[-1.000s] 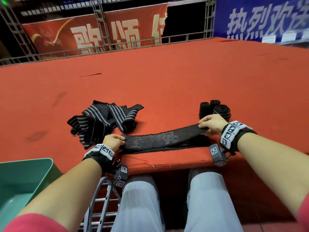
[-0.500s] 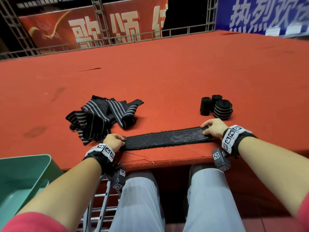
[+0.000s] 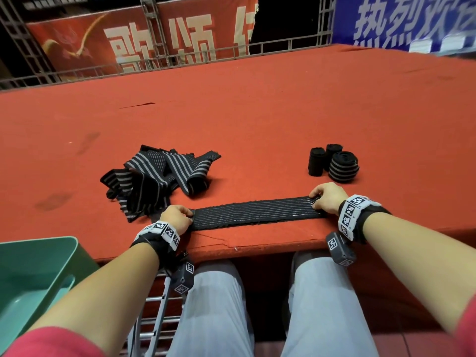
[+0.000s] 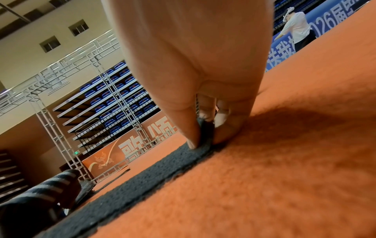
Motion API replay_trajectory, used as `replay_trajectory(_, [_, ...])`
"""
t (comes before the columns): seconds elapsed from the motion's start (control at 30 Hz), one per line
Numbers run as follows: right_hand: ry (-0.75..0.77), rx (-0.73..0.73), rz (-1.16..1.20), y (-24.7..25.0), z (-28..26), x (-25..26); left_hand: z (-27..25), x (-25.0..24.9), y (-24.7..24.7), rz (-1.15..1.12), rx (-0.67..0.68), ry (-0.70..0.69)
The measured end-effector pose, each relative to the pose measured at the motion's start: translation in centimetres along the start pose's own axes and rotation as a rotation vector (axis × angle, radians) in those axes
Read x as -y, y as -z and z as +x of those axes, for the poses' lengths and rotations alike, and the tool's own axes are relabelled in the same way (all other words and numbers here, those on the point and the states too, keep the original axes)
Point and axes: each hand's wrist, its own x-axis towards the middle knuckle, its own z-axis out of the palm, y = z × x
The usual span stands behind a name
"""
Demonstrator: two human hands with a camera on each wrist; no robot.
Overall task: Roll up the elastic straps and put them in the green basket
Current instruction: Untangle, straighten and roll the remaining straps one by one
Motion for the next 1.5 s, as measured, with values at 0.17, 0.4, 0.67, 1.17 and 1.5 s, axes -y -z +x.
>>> replay_trajectory(0.17, [0.022,-0.006,-0.075,-0.2,-0.3,0.3,-0.6,-0.6,0.0,0.112,-0.031,-0.008])
replay_trajectory(0.4, [-0.034,-0.01,-0.193,0.3,-1.1,1.0,-0.9,-2.0,0.2,0.258,-0.042,0.162])
replay_trajectory(0.67, [-0.128,0.023,0.064,0.5,-1.9,2.2,-1.0,-2.9,0.1,0.062,0.078,0.155])
replay_trajectory(1.17, [0.184,0.051,0.923,5.5,-4.9,9.1,2.4,-14.3,1.6,-0.319,0.018,-0.247])
replay_trajectory(1.5, [0.223,0.046,1.133,5.3,-1.4,11.1,9.1,-19.5,-1.9,-0.398,-0.038,-0.262])
